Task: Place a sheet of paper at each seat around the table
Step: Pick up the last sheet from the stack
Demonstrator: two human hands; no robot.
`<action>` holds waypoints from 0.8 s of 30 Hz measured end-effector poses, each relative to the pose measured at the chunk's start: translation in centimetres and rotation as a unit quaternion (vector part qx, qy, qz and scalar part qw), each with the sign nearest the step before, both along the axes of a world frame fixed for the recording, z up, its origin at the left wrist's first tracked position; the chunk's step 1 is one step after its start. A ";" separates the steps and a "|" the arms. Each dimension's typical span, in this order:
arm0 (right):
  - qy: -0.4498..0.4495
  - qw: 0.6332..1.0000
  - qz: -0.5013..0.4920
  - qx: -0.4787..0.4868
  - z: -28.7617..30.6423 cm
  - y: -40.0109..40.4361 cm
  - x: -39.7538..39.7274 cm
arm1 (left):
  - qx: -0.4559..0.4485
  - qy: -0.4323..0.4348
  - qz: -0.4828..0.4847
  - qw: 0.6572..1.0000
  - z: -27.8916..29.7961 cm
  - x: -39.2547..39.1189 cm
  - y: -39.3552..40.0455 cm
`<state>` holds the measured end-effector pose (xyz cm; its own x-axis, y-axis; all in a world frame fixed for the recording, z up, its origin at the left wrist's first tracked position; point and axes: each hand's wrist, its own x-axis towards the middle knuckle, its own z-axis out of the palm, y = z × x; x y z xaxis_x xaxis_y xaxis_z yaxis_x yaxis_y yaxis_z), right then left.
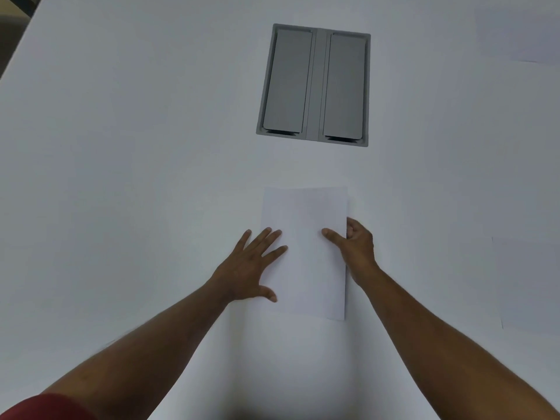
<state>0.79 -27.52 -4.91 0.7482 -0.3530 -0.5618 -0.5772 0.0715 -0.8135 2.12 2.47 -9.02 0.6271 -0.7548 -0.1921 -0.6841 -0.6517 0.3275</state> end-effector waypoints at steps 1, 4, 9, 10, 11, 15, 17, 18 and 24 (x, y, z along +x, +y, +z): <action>0.002 1.000 0.009 0.005 0.3 0.1 -0.2 | 0.000 0.008 0.002 1.000 0.3 0.0 0.0; -0.009 0.999 0.040 0.005 1.3 0.3 -0.5 | -0.059 0.078 0.070 0.993 1.7 0.1 -0.3; -0.031 0.996 0.056 0.055 4.6 0.4 0.0 | -0.228 0.171 0.378 0.881 6.0 1.5 -1.2; -0.038 0.995 0.057 0.069 5.4 0.5 0.0 | -0.263 0.209 0.433 0.836 7.0 2.0 -1.3; -0.043 0.994 0.058 0.083 6.3 0.5 0.0 | -0.294 0.256 0.472 0.791 8.2 2.6 -1.4; -0.072 0.989 0.043 0.123 9.4 0.8 -0.5 | -0.341 0.444 0.451 0.695 12.6 3.1 -0.1; -0.087 0.987 0.024 0.132 10.8 1.0 -0.8 | -0.329 0.502 0.394 0.696 14.3 1.9 0.9; -0.096 0.986 0.018 0.133 11.5 1.1 -0.9 | -0.322 0.518 0.371 0.700 15.0 1.0 1.2; -0.124 0.984 0.038 0.124 15.2 2.5 -1.7 | -0.361 0.446 0.386 0.722 17.2 -3.0 3.1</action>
